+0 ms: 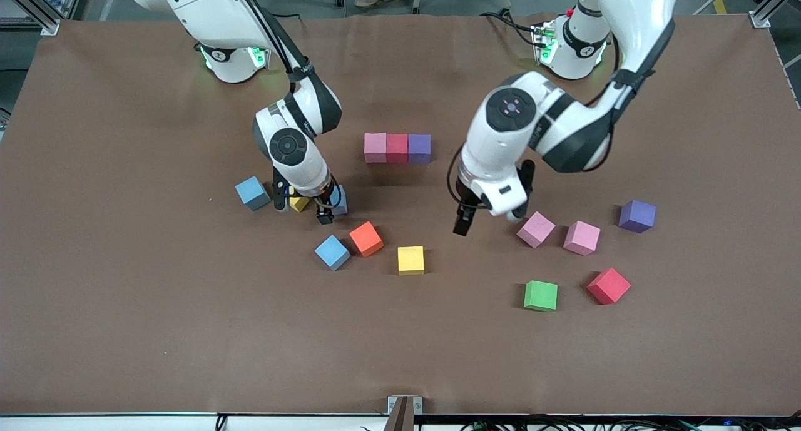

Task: Arrange 11 blocks into digit 3
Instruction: 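Grasp the light blue cube with the right gripper while the left gripper reaches, then grasp the light pink cube with the left gripper while the right gripper lifts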

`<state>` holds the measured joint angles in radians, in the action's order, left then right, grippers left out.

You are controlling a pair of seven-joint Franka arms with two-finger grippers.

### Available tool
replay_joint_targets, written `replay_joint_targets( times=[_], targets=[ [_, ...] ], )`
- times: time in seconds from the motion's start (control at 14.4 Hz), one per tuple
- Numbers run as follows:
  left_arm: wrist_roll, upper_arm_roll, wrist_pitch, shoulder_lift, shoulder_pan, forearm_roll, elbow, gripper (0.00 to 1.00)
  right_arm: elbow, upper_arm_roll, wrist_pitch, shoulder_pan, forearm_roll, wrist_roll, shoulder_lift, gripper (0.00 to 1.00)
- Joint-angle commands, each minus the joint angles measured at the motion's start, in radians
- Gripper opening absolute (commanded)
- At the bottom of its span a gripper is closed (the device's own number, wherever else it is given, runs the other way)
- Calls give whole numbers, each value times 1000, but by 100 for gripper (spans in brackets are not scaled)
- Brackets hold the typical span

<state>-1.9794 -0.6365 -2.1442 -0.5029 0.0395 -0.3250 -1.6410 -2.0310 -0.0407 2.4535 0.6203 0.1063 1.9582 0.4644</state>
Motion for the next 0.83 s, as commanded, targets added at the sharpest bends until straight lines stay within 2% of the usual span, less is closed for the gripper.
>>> replay_joint_targets(
  times=[0.0,0.21,0.35,0.48,0.62,0.76],
  targets=[
    [115,0,24,-17,-50,-22,35,100,17,1,-1,4,-5,21,13,92],
    [238,9,27,-25,-96,-23,35,100,17,1,2,6,-5,21,16,90],
    [290,33,27,-25,-110,-23,33,97,18,1,4,7,-5,21,16,90],
    [336,50,29,-17,-115,-25,35,98,17,1,4,10,-5,19,16,85],
    [417,75,73,-5,-118,-69,36,99,18,2,5,10,-5,18,16,71],
    [496,83,121,9,-118,-92,61,100,18,2,13,10,-5,18,16,52]
  ],
)
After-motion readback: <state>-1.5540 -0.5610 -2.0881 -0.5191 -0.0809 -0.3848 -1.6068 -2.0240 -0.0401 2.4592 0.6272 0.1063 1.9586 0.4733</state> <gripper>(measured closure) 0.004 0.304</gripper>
